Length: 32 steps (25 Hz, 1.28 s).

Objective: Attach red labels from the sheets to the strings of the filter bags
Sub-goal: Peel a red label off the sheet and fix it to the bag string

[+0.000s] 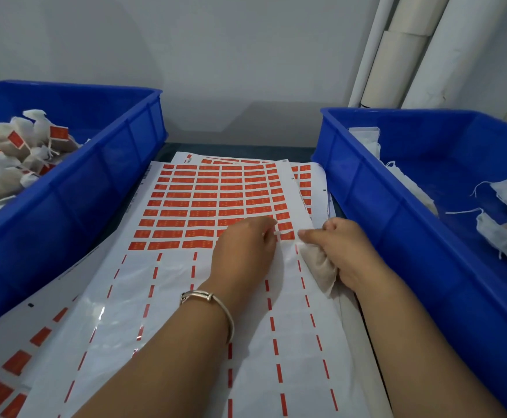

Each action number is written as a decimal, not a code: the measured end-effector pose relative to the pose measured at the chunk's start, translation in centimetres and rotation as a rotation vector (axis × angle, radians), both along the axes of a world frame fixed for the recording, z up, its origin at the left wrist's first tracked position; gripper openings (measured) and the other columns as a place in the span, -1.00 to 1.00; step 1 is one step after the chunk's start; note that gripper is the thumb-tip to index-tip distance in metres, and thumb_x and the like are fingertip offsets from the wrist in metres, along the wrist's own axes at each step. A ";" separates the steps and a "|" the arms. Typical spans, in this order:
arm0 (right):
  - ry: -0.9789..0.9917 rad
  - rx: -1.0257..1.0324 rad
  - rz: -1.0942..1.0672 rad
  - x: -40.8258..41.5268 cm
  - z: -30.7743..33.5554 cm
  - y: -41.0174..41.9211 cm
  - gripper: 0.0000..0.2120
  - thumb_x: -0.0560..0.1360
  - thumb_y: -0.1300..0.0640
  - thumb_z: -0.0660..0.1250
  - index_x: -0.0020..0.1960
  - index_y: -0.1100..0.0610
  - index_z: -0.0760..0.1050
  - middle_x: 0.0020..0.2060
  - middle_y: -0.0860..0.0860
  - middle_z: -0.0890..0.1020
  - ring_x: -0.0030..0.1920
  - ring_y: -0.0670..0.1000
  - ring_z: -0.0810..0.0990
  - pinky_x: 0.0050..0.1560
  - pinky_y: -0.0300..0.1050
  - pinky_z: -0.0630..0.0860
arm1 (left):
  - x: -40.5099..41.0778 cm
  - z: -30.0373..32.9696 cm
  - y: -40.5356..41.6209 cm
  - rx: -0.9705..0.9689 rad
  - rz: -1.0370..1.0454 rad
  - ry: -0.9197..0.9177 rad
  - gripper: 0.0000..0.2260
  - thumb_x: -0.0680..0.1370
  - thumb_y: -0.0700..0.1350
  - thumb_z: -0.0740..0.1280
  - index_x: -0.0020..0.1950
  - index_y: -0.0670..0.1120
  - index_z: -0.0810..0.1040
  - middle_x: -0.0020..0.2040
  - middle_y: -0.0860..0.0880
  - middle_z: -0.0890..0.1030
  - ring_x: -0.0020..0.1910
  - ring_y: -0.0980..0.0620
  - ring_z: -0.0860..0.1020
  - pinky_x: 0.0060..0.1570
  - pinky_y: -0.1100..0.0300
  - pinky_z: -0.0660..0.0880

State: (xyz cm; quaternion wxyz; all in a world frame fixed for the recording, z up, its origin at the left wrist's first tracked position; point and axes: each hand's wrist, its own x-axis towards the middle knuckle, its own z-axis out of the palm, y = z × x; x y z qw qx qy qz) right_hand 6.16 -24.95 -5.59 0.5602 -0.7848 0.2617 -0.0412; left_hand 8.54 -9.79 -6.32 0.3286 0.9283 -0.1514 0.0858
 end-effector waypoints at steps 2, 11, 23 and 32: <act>-0.012 0.143 0.037 -0.3 0.2 -0.2 -0.74 0.44 0.11 0.45 -0.33 0.08 0.42 -0.25 -0.06 0.70 -0.26 -0.02 0.69 -0.23 -0.10 0.62 | -0.3 0.0 -0.2 -0.026 -0.045 -0.019 -0.73 0.56 0.01 0.28 0.24 0.04 0.55 0.17 0.07 0.60 0.05 0.07 0.57 -0.03 0.31 0.36; -0.110 0.371 0.113 -0.9 0.5 -0.5 -0.82 0.47 0.20 0.40 -0.02 0.29 0.49 -0.17 -0.04 0.72 -0.20 -0.04 0.70 -0.33 -0.22 0.59 | -0.5 0.3 -0.1 0.033 -0.169 -0.034 -0.71 0.54 0.04 0.31 0.24 0.06 0.56 0.21 0.08 0.58 0.10 0.09 0.55 0.08 0.31 0.35; -0.116 0.245 0.138 -0.9 0.4 -0.3 -0.80 0.49 0.20 0.38 -0.23 0.25 0.42 -0.14 -0.05 0.71 -0.22 -0.12 0.69 -0.29 -0.27 0.58 | -0.5 0.8 -0.3 0.211 -0.260 -0.150 -0.72 0.59 0.01 0.19 0.23 0.00 0.56 0.19 0.03 0.59 0.08 0.04 0.55 0.20 0.23 0.39; -0.164 0.158 0.128 -0.9 0.4 0.0 -0.75 0.50 0.18 0.37 -0.30 0.16 0.39 -0.18 -0.13 0.70 -0.20 -0.13 0.68 -0.23 -0.24 0.59 | -0.3 0.2 -0.7 0.089 -0.165 -0.171 -0.74 0.60 -0.01 0.18 0.17 -0.04 0.58 0.10 0.02 0.60 -0.07 0.11 0.48 -0.03 0.35 0.29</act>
